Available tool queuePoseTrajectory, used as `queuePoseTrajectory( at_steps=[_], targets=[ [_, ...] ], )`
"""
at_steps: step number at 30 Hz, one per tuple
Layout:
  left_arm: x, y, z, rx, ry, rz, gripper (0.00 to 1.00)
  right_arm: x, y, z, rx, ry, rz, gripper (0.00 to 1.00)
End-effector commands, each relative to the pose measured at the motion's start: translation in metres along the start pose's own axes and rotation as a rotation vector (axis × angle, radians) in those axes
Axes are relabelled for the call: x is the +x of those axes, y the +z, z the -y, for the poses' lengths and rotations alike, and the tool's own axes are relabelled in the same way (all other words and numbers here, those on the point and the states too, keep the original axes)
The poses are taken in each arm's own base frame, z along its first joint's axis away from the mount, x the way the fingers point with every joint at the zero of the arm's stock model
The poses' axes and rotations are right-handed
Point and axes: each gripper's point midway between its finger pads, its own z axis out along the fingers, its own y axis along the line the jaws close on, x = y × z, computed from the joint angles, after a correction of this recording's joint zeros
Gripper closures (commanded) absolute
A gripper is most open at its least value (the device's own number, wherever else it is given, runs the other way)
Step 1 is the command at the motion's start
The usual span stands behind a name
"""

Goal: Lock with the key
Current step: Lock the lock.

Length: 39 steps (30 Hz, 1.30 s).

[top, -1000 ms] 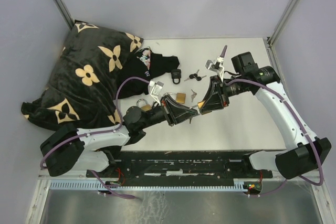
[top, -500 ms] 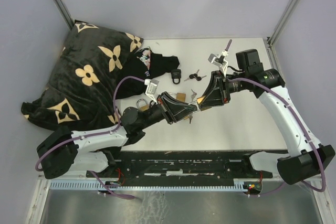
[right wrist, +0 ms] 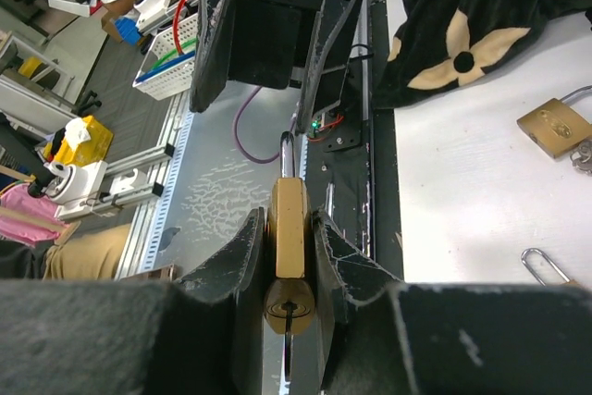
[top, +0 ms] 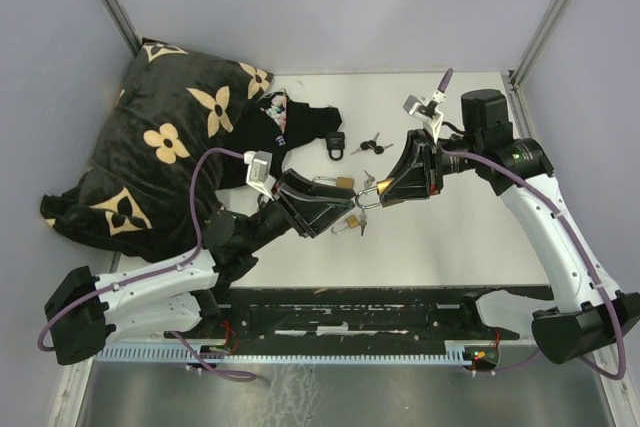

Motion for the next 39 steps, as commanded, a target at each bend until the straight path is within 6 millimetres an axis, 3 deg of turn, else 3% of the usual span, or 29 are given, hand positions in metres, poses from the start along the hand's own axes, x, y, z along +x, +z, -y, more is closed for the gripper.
queuePoseTrajectory(
  at_steps=[1,10,13,21,31,39],
  targets=[
    [0.001,-0.005,-0.011,-0.064,0.065,-0.009,0.44,-0.011,-0.003,-0.014,-0.026,-0.06,0.029,0.98],
    [0.014,0.005,-0.015,-0.06,0.057,-0.08,0.49,-0.012,-0.003,-0.015,-0.025,-0.057,0.038,0.98],
    [0.014,0.006,-0.012,-0.04,0.051,-0.079,0.56,-0.009,-0.002,-0.013,-0.016,-0.051,0.038,0.98],
    [0.003,0.002,-0.005,-0.034,0.061,-0.034,0.55,-0.006,-0.002,-0.01,-0.013,-0.043,0.038,0.98],
    [0.004,0.004,-0.005,-0.028,0.055,-0.037,0.63,-0.004,-0.002,-0.011,-0.016,-0.037,0.036,0.98],
    [0.007,0.009,-0.002,-0.001,0.06,-0.052,0.81,-0.001,-0.001,-0.008,-0.014,-0.031,0.035,0.98]
  ],
)
